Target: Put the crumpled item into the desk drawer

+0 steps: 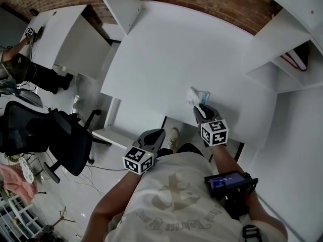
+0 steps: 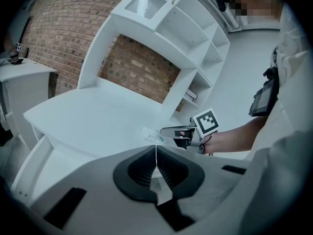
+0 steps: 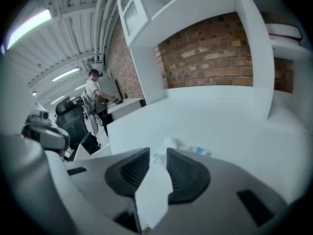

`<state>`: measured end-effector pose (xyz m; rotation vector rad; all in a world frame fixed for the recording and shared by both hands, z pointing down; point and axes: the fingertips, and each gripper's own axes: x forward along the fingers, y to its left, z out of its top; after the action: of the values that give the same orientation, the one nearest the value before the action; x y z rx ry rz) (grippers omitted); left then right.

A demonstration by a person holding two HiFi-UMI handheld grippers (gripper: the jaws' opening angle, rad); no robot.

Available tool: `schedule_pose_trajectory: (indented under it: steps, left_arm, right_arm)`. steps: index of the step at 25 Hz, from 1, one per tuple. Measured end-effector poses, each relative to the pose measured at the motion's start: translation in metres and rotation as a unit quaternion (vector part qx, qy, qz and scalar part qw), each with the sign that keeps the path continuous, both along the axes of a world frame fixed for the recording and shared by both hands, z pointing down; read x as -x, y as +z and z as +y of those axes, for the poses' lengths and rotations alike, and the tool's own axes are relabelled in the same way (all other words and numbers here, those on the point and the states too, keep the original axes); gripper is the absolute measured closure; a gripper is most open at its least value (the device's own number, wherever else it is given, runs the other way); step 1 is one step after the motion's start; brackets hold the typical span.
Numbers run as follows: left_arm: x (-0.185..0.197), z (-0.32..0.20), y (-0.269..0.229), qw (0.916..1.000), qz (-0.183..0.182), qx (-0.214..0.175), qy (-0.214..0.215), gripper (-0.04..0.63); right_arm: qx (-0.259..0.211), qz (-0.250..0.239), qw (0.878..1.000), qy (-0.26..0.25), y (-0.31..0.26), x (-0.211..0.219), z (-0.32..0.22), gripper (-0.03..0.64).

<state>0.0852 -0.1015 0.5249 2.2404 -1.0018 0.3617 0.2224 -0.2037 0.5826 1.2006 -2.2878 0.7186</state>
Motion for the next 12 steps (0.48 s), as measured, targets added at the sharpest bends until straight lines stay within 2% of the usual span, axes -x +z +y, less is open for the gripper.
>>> schedule_pose_trajectory:
  steps: [12]
  left_arm:
    - [0.011,0.006,0.003,0.9998,0.000,0.006,-0.021,0.572]
  right_arm:
    - [-0.007,0.043,0.998,-0.052,0.009,0.013,-0.007,0.408]
